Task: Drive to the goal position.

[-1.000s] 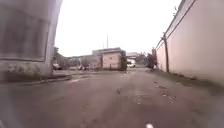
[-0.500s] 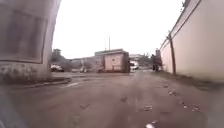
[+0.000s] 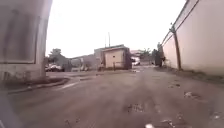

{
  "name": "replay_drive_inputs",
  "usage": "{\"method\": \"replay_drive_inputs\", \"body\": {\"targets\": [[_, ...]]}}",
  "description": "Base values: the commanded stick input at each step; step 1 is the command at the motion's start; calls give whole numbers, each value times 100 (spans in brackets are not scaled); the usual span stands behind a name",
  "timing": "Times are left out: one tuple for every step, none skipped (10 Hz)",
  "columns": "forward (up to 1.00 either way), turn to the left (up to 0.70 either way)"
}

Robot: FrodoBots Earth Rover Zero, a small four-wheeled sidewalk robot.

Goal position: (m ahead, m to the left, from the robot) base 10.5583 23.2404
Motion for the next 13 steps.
{"method": "replay_drive_inputs", "body": {"targets": [[100,0],[100,0],[100,0],[100,0],[100,0],[100,0],[100,0],[100,0],[100,0],[100,0],[100,0],[100,26],[100,40]]}}
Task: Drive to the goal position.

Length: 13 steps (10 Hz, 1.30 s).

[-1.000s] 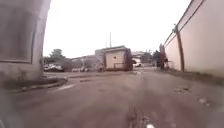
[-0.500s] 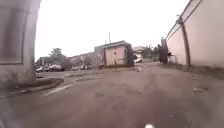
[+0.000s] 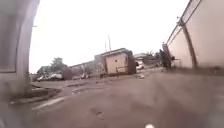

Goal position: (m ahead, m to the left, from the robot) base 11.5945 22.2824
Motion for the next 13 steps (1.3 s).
{"method": "replay_drive_inputs", "body": {"targets": [[100,40],[100,36],[100,0],[100,0],[100,0],[100,21],[100,40],[100,40],[100,40],[100,40],[100,0],[100,0],[100,0]]}}
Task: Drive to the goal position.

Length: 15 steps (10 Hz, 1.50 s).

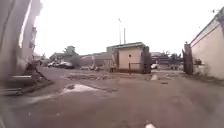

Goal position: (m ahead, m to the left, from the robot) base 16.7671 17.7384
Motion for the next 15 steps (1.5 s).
{"method": "replay_drive_inputs", "body": {"targets": [[100,12],[100,36],[100,29],[100,15],[100,5],[100,33],[100,40],[100,40],[100,40],[100,40],[100,21],[100,0],[100,0],[100,0],[100,0]]}}
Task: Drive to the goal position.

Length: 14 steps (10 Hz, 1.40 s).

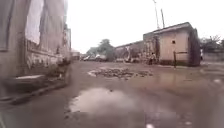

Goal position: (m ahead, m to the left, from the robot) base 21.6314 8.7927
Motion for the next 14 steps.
{"method": "replay_drive_inputs", "body": {"targets": [[100,0],[100,0],[100,0],[100,0],[100,0],[100,0],[100,0],[100,0],[100,0],[100,0],[100,0],[100,0],[100,0],[100,0]]}}
